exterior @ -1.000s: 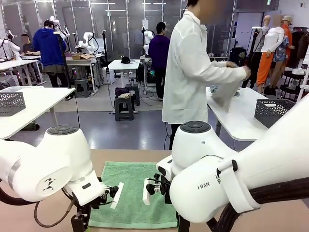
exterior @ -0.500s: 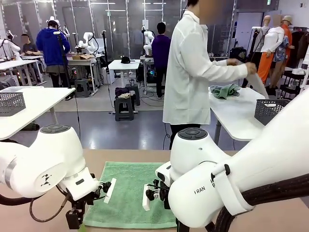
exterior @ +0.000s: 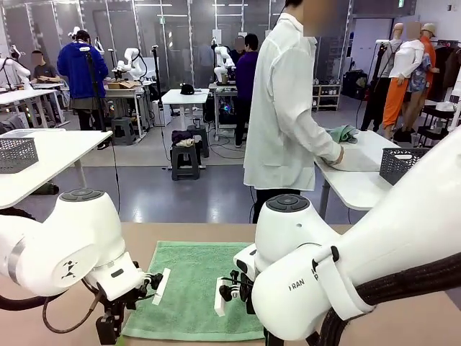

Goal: Fold the towels and place them in the basket.
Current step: When a person lays out a Towel with hook on the table, fold it in half twice.

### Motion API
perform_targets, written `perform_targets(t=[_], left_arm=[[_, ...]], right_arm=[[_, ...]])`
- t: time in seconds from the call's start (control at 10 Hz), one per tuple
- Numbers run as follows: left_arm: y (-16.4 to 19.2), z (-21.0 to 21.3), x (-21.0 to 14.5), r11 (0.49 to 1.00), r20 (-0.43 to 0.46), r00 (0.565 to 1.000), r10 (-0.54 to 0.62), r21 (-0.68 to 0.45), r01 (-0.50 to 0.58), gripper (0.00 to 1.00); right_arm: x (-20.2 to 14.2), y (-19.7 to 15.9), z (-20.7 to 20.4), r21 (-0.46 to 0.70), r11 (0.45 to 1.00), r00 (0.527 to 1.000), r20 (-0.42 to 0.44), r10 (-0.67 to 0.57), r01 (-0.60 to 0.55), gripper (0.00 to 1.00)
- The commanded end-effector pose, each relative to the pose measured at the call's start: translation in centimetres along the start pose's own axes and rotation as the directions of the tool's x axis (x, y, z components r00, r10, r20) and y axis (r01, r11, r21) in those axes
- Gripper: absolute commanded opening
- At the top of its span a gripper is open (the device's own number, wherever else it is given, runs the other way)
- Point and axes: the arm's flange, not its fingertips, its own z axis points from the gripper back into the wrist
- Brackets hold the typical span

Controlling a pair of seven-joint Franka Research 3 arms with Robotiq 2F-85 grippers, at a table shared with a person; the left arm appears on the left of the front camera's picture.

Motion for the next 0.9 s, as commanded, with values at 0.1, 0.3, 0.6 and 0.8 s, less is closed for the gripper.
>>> perform_targets(t=[0.1, 0.3, 0.6, 0.8], left_arm=[[-11.12, -2.04, -6.39, 1.0, 0.034, 0.999, -0.015, -0.004, 0.015, 1.0], [-11.03, -1.95, -6.38, 0.999, 0.034, 0.999, -0.023, 0.024, 0.023, 0.84], [-10.7, -1.41, -6.14, 0.998, 0.046, 0.999, -0.02, 0.054, 0.017, 0.72], [-10.25, -1.16, -5.91, 0.998, 0.045, 0.999, -0.023, 0.053, 0.02, 0.72]], right_arm=[[-0.99, 0.8, -0.75, -0.018, 0.999, 1.0, 0.004, 0.027, -0.027, 1.0], [-0.92, 0.69, -0.78, -0.022, 0.999, 0.999, 0.0, 0.035, -0.035, 0.85], [-0.66, 0.47, -0.46, -0.036, 0.999, 1.0, 0.0, 0.031, -0.031, 0.8], [-0.55, 0.04, 0.18, -0.039, 0.999, 0.999, 0.004, 0.034, -0.034, 0.8]])
